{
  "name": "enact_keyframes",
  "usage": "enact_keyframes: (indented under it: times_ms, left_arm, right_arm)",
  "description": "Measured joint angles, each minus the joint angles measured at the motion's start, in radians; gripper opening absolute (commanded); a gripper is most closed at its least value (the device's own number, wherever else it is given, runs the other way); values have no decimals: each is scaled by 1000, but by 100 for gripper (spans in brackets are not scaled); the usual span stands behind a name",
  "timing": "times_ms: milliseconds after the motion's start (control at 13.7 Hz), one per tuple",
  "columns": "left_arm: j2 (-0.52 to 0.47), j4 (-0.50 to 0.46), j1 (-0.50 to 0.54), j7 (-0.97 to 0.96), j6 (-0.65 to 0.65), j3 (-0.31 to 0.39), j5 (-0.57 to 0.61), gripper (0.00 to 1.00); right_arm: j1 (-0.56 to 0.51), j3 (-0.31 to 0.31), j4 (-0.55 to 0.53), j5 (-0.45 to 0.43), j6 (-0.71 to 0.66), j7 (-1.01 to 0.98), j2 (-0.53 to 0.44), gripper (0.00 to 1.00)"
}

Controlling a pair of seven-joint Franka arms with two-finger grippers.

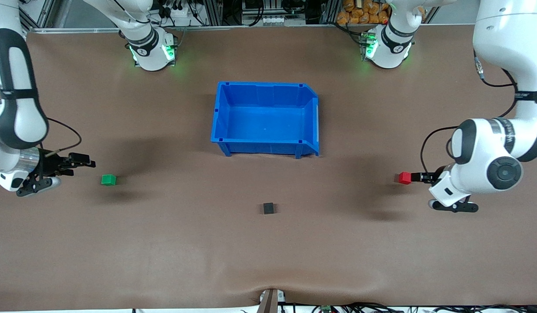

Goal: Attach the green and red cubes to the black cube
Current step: 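Reach the right gripper to the green cube while the left gripper reaches the red cube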

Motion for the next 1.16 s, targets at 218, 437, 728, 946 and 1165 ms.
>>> enact_keyframes:
  times_ms: [218,437,728,946,1165]
  left_arm:
    - [13,-34,0,0,33,-6,0,100]
    - [55,-42,0,0,82,-22,0,100]
    - [99,-43,0,0,97,-26,0,89]
    - [105,-50,0,0,97,-29,0,78]
    - [106,-54,0,0,97,-30,0,73]
  right_arm:
    - [39,1,-2,-93,46,208,25,100]
    - [41,-2,-5,-132,140,245,96,100]
    - [46,-3,-5,-169,186,248,168,100]
    - [57,-2,-5,-176,186,249,187,100]
    - [64,-2,-5,-188,190,249,207,100]
